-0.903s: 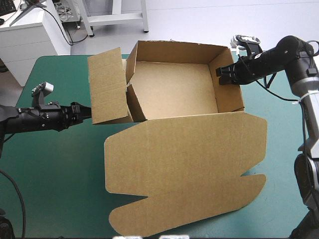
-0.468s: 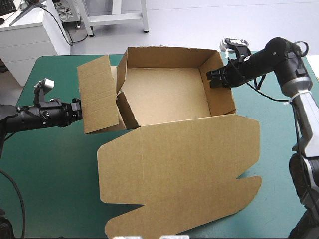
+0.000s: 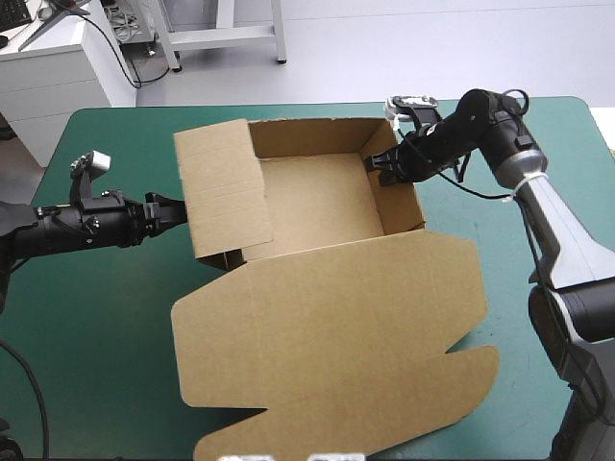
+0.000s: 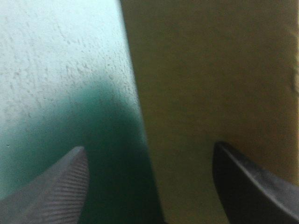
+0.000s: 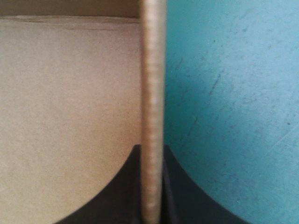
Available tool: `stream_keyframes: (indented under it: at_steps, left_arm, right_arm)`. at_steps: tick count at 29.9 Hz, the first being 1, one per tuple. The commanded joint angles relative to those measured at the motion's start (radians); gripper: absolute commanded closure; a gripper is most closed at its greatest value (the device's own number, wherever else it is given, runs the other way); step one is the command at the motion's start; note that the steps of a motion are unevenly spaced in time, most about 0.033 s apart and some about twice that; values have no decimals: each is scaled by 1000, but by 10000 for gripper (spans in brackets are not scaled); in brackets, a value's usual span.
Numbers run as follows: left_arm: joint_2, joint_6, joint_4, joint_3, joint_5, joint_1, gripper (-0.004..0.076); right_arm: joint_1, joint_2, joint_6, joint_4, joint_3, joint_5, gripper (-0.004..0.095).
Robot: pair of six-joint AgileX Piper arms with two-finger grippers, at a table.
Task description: Fold the box
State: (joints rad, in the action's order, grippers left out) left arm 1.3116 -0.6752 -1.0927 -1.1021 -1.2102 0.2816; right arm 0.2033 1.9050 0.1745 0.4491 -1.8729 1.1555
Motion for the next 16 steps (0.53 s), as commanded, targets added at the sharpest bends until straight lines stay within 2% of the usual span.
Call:
stream_keyframes:
  at_steps: [1,9,16]
  left_arm:
    - [-35,-2,-76,-26,-89,-33,195]
    - [-35,-2,-73,-26,-89,-76,195]
    - [-35,-2,-76,-26,-89,-103,195]
  right_arm:
    - [28,-34,-18,45,-23,-53,919]
    - [65,-14,-38,41,-23,-123,919]
    - [68,2,-47,42,-23,-122,919]
